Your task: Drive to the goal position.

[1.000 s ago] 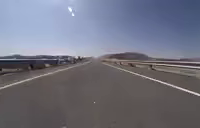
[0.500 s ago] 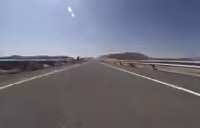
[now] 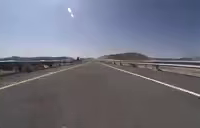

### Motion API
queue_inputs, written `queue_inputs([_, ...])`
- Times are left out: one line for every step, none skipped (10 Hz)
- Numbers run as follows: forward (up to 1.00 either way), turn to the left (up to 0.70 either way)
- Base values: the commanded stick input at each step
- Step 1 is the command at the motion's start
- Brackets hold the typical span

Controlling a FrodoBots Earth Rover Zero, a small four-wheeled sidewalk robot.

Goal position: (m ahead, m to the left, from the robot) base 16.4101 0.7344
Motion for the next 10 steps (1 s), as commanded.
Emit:
queue_inputs([1.0, 0.0])
queue_inputs([1.0, 0.0])
queue_inputs([1.0, 0.0])
queue_inputs([1.0, 0.0])
queue_inputs([1.0, 0.0])
queue_inputs([1.0, 0.0])
queue_inputs([1.0, 0.0])
queue_inputs([1.0, 0.0])
queue_inputs([1.0, 0.0])
queue_inputs([1.0, 0.0])
